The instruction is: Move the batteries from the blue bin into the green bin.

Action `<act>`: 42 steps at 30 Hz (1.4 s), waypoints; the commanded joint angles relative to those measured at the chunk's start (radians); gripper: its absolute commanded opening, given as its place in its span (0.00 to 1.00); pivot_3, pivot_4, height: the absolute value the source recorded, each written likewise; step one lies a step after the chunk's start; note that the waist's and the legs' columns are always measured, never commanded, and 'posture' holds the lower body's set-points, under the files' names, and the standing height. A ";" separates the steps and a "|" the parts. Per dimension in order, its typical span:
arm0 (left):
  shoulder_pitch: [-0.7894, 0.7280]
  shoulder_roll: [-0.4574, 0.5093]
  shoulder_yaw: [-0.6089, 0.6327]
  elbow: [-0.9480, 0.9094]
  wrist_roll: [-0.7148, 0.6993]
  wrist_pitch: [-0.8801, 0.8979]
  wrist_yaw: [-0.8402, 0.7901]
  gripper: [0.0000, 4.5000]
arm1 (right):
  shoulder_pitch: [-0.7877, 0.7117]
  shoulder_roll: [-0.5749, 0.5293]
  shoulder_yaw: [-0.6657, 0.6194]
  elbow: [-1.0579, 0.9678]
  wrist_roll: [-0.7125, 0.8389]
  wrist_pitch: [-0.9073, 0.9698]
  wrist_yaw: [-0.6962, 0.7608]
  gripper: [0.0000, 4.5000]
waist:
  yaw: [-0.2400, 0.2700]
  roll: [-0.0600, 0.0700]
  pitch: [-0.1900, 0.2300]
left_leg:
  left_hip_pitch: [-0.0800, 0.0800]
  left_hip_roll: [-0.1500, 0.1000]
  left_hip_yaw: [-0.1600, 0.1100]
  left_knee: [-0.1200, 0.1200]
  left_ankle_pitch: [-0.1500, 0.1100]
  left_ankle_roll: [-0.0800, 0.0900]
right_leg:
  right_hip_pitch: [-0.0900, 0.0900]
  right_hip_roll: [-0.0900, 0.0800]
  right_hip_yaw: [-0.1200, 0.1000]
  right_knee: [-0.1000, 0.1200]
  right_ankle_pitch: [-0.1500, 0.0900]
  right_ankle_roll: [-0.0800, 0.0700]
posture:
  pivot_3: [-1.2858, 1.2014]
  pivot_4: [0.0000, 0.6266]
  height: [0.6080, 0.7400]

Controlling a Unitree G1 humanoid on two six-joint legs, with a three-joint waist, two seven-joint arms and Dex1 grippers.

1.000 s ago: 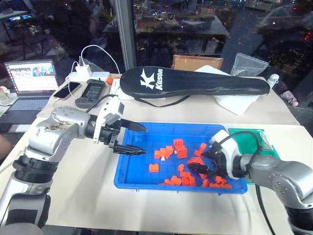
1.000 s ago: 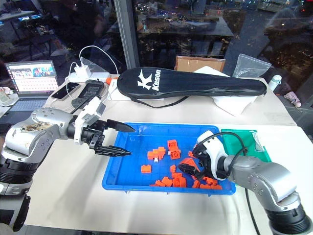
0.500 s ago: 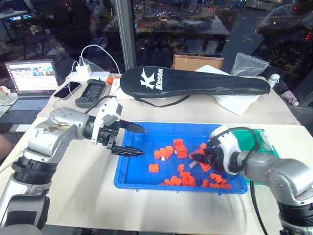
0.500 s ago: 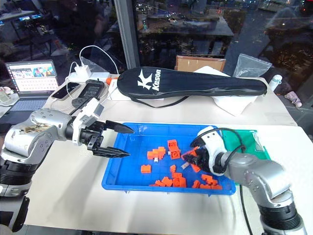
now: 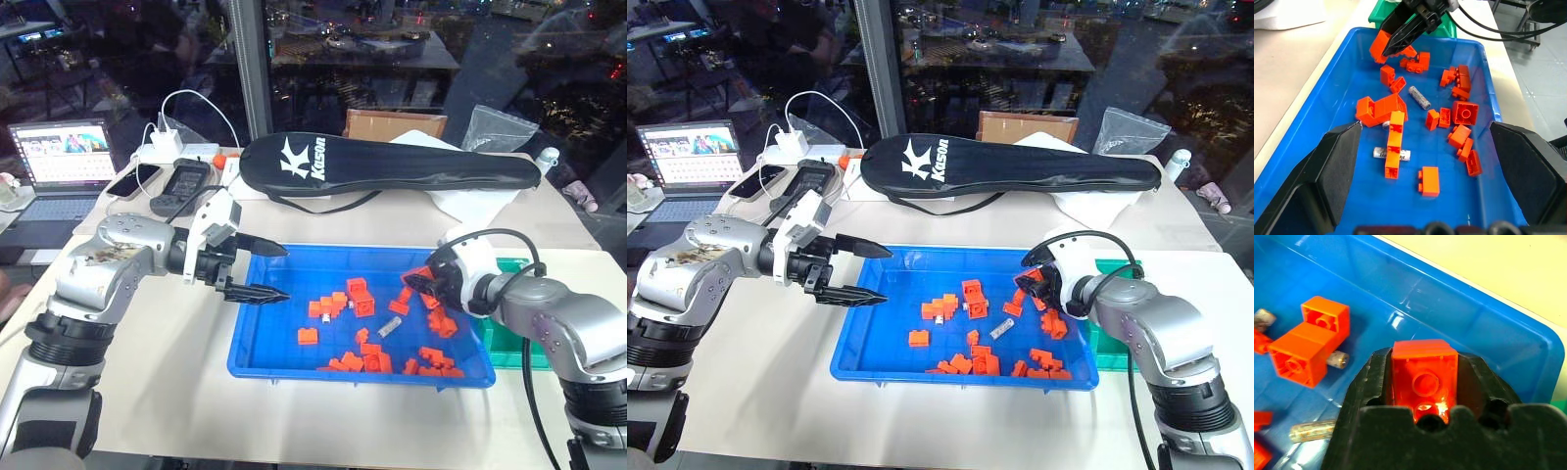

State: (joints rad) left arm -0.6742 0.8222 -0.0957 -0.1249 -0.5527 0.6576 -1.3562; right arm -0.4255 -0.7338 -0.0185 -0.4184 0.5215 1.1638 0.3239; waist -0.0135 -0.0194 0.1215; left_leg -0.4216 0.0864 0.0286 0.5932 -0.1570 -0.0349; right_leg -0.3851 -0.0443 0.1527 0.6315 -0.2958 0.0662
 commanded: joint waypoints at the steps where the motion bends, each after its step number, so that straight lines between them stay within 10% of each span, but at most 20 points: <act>1: -0.015 0.014 0.017 -0.024 -0.004 -0.013 -0.008 1.00 | -0.026 -0.001 -0.026 -0.032 -0.016 -0.028 0.014 0.85 | 0.001 0.000 0.000 | 0.000 0.000 0.000 0.000 0.000 0.000 | 0.000 0.000 0.000 0.000 0.000 0.000 | 0.52 0.24 0.76; 4: -0.014 0.012 0.015 -0.021 -0.002 -0.013 -0.009 1.00 | -0.041 -0.011 -0.036 -0.063 -0.005 -0.010 0.031 1.00 | 0.000 0.000 0.000 | 0.000 0.000 0.000 0.000 0.000 0.000 | 0.000 0.000 0.000 0.000 0.000 0.000 | 0.52 0.24 0.76; 12: -0.015 0.007 -0.006 -0.013 0.016 -0.028 -0.018 1.00 | 0.024 -0.098 0.002 -0.271 0.196 0.143 0.209 1.00 | 0.001 0.001 0.000 | 0.000 0.000 -0.001 0.000 0.000 0.000 | 0.000 0.000 -0.001 0.000 0.000 -0.001 | 0.52 0.24 0.76; 33: -0.009 0.007 -0.018 -0.029 0.035 -0.013 -0.008 1.00 | 0.123 0.043 0.104 -0.148 0.031 0.171 0.045 1.00 | 0.000 0.001 -0.001 | -0.001 0.000 -0.002 0.002 0.000 0.000 | 0.001 0.000 -0.002 0.001 0.000 0.000 | 0.52 0.24 0.76; 39: -0.011 0.010 -0.017 -0.028 0.033 -0.012 -0.012 1.00 | 0.116 0.059 0.094 -0.156 0.024 0.177 0.040 0.61 | -0.001 0.001 -0.001 | -0.001 0.000 -0.002 0.002 0.000 0.000 | 0.000 0.000 -0.002 0.001 0.000 0.000 | 0.52 0.24 0.76; 42: -0.014 0.008 -0.019 -0.023 0.034 -0.013 -0.014 1.00 | 0.087 0.038 0.065 -0.181 0.041 0.183 0.062 0.57 | -0.001 0.001 -0.001 | -0.001 0.000 -0.002 0.002 0.000 0.000 | 0.000 0.000 -0.002 0.001 0.000 0.000 | 0.52 0.24 0.76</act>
State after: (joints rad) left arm -0.6739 0.8207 -0.1307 -0.1331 -0.5141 0.6535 -1.3657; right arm -0.3047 -0.6769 0.0934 -0.5555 0.5516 1.3420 0.3684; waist -0.0141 -0.0186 0.1203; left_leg -0.4221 0.0864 0.0262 0.5956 -0.1569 -0.0346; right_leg -0.3846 -0.0440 0.1508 0.6330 -0.2962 0.0658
